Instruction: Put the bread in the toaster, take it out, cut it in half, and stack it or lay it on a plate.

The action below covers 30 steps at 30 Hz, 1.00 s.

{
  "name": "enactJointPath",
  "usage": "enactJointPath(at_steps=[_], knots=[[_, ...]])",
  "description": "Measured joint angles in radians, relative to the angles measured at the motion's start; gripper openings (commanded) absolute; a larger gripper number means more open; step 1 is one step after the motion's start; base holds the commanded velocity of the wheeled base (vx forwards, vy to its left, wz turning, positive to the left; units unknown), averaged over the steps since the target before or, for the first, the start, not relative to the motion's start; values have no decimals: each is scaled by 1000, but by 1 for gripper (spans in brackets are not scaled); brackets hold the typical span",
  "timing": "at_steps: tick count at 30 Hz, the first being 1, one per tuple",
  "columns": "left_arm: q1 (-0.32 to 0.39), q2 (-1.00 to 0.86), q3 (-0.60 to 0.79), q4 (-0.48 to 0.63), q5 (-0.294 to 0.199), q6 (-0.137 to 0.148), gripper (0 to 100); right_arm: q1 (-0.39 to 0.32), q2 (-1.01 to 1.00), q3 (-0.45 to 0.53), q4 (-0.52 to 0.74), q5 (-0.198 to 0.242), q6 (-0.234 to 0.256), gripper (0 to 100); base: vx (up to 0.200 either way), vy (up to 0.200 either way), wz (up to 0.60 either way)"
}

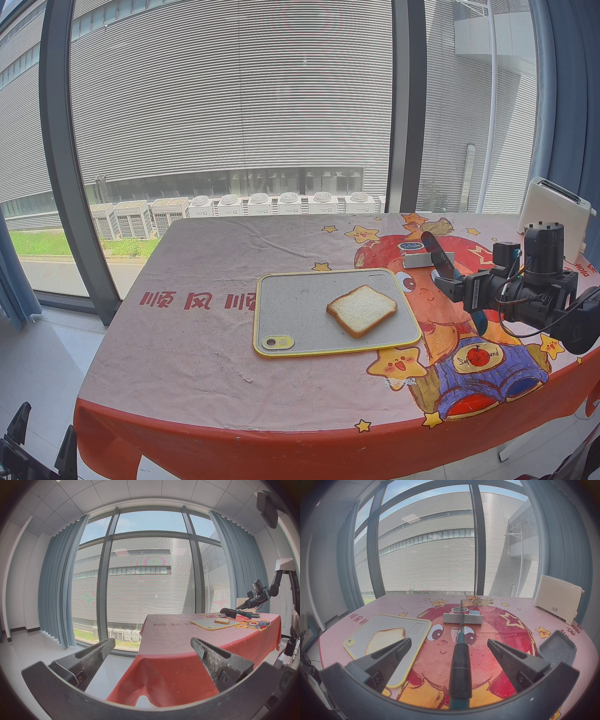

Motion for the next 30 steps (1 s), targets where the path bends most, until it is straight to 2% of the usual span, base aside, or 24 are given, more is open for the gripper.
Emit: enactJointPath(at_steps=[30], knots=[[0, 0, 0, 0, 0, 0, 100, 18, 1, 26, 2, -9, -14, 100, 0, 0, 0]])
